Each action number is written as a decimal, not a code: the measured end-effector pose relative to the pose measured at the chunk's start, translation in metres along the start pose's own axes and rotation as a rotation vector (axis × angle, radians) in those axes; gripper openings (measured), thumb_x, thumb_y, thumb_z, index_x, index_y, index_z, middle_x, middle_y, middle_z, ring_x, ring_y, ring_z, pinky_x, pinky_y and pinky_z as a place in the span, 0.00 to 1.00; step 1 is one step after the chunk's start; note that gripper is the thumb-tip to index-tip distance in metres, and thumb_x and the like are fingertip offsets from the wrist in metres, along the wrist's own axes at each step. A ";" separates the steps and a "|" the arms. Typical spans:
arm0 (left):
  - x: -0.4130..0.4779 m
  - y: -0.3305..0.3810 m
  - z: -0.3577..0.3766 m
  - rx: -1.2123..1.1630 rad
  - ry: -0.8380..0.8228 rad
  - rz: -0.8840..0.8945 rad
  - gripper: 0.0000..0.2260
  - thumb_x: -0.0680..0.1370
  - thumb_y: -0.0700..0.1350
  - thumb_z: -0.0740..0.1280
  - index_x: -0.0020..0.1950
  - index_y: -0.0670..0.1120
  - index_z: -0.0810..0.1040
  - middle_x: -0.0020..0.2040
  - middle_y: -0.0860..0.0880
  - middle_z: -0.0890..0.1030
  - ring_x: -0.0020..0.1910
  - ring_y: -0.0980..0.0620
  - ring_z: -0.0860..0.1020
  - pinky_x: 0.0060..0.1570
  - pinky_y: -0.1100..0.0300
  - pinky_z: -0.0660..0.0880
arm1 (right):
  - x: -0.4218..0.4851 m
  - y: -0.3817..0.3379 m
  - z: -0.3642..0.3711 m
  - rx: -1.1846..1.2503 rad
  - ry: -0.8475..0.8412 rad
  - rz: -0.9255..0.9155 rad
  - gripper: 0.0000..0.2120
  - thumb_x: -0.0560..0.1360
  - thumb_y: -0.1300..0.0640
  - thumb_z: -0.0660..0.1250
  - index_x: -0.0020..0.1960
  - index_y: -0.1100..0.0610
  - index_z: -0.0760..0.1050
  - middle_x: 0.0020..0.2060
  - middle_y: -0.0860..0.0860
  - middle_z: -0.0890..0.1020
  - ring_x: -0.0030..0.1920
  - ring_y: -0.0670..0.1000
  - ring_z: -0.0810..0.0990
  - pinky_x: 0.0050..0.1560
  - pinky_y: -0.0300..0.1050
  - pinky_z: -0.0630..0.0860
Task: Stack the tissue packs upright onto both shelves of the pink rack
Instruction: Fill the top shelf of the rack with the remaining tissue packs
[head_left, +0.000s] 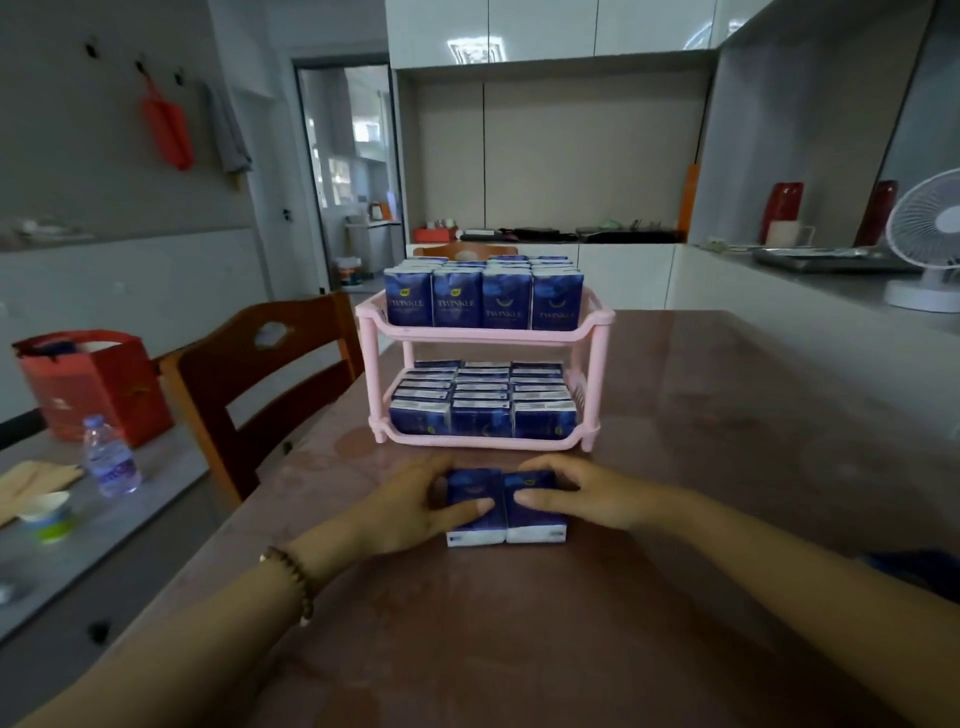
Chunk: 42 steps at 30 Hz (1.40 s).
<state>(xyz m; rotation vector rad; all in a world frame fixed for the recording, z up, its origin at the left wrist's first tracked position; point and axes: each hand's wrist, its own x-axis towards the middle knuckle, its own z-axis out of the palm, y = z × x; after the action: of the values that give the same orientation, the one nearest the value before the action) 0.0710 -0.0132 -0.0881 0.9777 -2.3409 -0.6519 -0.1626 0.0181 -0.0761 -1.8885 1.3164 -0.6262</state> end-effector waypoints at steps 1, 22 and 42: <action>0.000 0.000 0.000 -0.028 0.006 -0.006 0.13 0.74 0.51 0.69 0.57 0.50 0.75 0.48 0.60 0.78 0.46 0.66 0.77 0.42 0.74 0.71 | -0.002 0.000 -0.001 0.011 0.003 -0.006 0.18 0.73 0.51 0.69 0.61 0.52 0.72 0.56 0.43 0.76 0.60 0.44 0.74 0.63 0.39 0.71; 0.045 0.018 -0.147 -0.048 0.331 0.120 0.18 0.69 0.56 0.72 0.53 0.50 0.77 0.51 0.51 0.82 0.49 0.48 0.81 0.47 0.45 0.80 | 0.048 -0.094 -0.053 0.185 0.430 -0.413 0.11 0.71 0.62 0.70 0.50 0.50 0.76 0.51 0.42 0.79 0.51 0.37 0.79 0.52 0.35 0.78; 0.109 -0.004 -0.176 0.136 0.407 0.165 0.12 0.72 0.49 0.71 0.54 0.52 0.76 0.49 0.57 0.77 0.45 0.55 0.75 0.41 0.63 0.75 | 0.126 -0.108 -0.077 -0.318 0.699 -0.489 0.16 0.69 0.53 0.73 0.57 0.46 0.77 0.49 0.44 0.75 0.47 0.36 0.71 0.49 0.27 0.66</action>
<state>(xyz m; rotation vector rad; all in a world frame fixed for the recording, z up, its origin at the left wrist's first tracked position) 0.1166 -0.1373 0.0715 0.8678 -2.0906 -0.2058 -0.1129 -0.1003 0.0541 -2.3948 1.4217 -1.5070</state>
